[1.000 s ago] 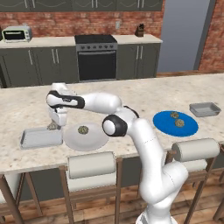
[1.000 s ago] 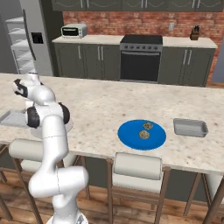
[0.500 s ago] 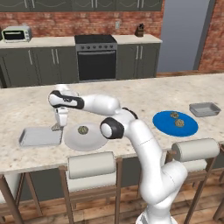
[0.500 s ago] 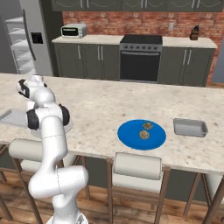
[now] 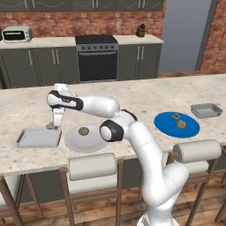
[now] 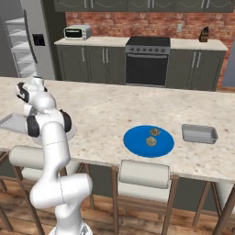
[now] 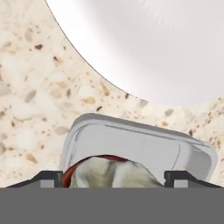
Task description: Place two dumplings into each of the tupperware containers and then place the containers in the fridge.
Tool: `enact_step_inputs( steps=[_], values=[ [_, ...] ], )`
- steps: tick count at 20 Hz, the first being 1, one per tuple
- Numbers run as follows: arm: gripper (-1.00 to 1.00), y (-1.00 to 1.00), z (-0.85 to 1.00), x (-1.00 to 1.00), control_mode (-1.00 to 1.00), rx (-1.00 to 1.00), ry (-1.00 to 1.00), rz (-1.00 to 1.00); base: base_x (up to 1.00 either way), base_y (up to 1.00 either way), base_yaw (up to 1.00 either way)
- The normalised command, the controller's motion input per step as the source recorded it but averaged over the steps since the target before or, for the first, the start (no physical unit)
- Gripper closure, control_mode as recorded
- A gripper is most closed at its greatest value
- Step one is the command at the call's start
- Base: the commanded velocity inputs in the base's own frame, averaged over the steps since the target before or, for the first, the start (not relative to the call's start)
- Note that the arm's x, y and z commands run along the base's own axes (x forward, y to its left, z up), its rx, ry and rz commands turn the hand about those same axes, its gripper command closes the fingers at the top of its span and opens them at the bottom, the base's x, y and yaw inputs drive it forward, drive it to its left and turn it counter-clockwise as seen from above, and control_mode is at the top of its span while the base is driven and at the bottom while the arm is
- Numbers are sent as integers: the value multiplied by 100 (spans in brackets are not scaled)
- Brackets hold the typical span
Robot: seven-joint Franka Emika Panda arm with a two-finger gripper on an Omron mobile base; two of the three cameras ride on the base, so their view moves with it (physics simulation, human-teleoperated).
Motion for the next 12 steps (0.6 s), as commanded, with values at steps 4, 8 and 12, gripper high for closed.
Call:
enact_step_inputs(
  steps=[4,8,12],
  values=[
    [-100,9,2,-18,-100,1,-2,-22,0,0,0],
    [-100,86,0,-37,-100,1,-8,-20,0,0,0],
    [-100,49,42,-58,-100,11,-5,-18,0,0,0]
  ],
)
